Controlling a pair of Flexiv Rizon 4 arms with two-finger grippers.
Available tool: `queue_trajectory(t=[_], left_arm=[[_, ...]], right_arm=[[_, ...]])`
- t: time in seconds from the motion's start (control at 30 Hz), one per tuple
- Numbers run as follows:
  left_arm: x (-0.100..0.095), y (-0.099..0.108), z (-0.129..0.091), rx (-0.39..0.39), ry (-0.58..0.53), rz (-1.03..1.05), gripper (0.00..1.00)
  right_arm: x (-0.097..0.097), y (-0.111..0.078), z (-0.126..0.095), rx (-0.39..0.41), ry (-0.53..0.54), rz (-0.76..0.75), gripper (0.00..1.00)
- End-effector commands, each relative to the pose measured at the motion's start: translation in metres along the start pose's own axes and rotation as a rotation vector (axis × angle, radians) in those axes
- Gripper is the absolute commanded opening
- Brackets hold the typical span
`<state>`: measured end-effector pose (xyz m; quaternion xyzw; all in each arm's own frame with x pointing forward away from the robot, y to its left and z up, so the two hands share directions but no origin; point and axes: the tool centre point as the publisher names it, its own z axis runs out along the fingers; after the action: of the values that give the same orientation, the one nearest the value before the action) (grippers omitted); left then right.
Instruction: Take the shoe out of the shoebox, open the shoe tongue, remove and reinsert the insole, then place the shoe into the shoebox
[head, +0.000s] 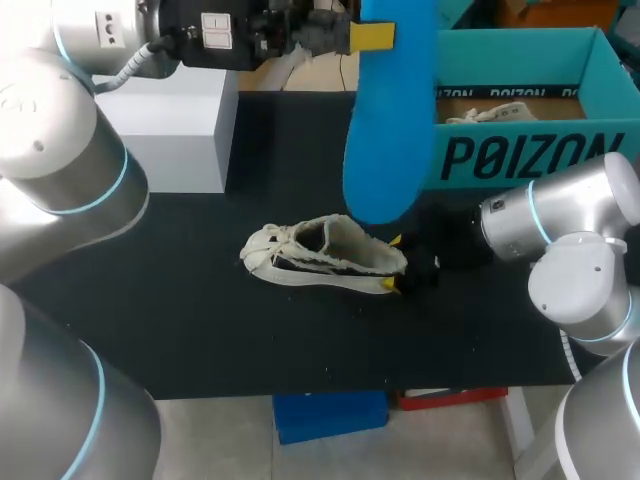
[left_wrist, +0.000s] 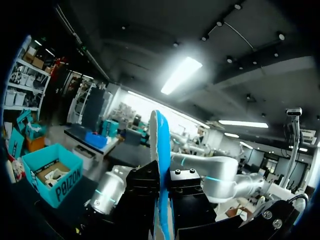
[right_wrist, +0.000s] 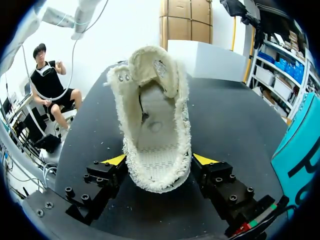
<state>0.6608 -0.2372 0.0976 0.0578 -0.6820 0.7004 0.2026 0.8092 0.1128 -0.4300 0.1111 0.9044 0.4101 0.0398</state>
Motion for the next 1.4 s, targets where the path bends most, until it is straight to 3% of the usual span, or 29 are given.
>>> queue_trajectory(t=[0.03, 0.4, 0.43, 0.47, 0.5, 0.53, 0.57, 0.67, 0.97, 1.23, 1.4], left_arm=[[0.011, -0.008, 0.007, -0.004, 0.007, 0.018, 0.00], [0.026, -0.014, 0.011, 0.001, 0.032, 0.033, 0.00], [0.026, -0.014, 0.011, 0.001, 0.032, 0.033, 0.00], [0.026, -0.014, 0.011, 0.001, 0.032, 0.033, 0.00], [0.026, -0.014, 0.011, 0.001, 0.032, 0.033, 0.00], [0.026, -0.014, 0.011, 0.001, 0.032, 0.033, 0.00], [0.026, -0.014, 0.011, 0.001, 0.032, 0.033, 0.00], [0.026, -0.014, 0.011, 0.001, 0.032, 0.033, 0.00], [0.026, -0.014, 0.011, 0.001, 0.032, 0.033, 0.00], [0.026, -0.014, 0.011, 0.001, 0.032, 0.033, 0.00], [0.026, -0.014, 0.011, 0.001, 0.032, 0.033, 0.00]], right_arm=[[0.000, 0.000, 0.002, 0.002, -0.001, 0.001, 0.00], [0.000, 0.000, 0.002, 0.002, -0.001, 0.001, 0.00], [0.000, 0.000, 0.002, 0.002, -0.001, 0.001, 0.25], [0.001, 0.000, 0.001, 0.012, 0.006, -0.006, 0.40], [0.002, 0.000, -0.001, 0.022, 0.003, -0.006, 0.46], [0.002, -0.001, -0.004, 0.046, 0.001, 0.002, 0.80], [0.002, -0.003, -0.007, 0.064, -0.005, 0.005, 1.00], [0.000, -0.009, -0.020, 0.134, -0.027, 0.012, 1.00], [-0.001, -0.020, -0.043, 0.457, -0.065, 0.023, 1.00], [0.000, -0.007, -0.053, 0.634, -0.102, 0.065, 1.00], [0.000, -0.001, -0.047, 0.750, -0.100, 0.059, 1.00]])
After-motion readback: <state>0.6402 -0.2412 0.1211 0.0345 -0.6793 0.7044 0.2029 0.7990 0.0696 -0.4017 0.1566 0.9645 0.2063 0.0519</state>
